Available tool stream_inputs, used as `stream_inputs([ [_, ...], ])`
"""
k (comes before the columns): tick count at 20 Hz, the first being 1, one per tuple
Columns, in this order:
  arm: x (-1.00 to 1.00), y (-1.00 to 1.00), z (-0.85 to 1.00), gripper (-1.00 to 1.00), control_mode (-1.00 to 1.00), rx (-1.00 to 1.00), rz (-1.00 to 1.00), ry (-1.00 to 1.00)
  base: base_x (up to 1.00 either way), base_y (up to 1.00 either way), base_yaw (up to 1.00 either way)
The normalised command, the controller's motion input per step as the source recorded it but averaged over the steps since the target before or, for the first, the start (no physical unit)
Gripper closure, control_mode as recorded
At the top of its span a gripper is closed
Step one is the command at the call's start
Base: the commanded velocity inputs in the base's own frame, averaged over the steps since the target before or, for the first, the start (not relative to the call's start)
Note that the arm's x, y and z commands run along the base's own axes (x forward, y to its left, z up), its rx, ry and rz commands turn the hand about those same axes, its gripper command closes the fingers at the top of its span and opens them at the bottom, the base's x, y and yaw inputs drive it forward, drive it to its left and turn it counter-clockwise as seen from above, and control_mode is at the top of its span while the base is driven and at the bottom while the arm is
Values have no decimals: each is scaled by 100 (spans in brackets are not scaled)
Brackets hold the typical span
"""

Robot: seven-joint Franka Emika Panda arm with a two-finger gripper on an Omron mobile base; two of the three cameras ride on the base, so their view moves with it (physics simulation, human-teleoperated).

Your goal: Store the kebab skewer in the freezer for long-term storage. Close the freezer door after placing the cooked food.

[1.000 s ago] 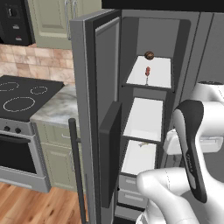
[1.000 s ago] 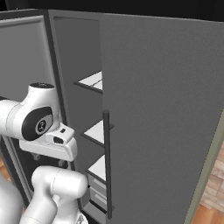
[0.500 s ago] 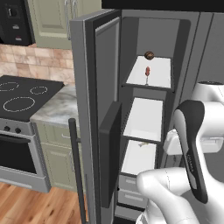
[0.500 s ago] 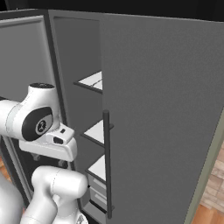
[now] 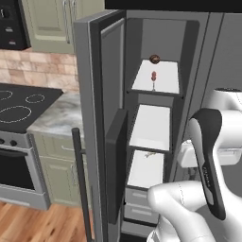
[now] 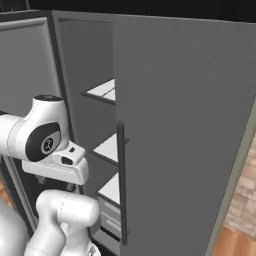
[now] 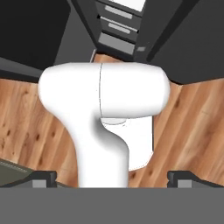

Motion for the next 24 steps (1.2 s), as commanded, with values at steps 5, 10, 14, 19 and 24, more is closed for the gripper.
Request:
stream_inputs([
  [5,0,0,0,-100,100,0,0,0,-24,25,-21],
  [10,0,0,0,-100,100,0,0,0,-23,16,-31],
  [14,0,0,0,-100,100,0,0,0,-4,20,-40],
  [19,0,0,0,-100,100,0,0,0,-7,27,-38],
  [24,0,0,0,-100,100,0,0,0,-8,29,-27],
])
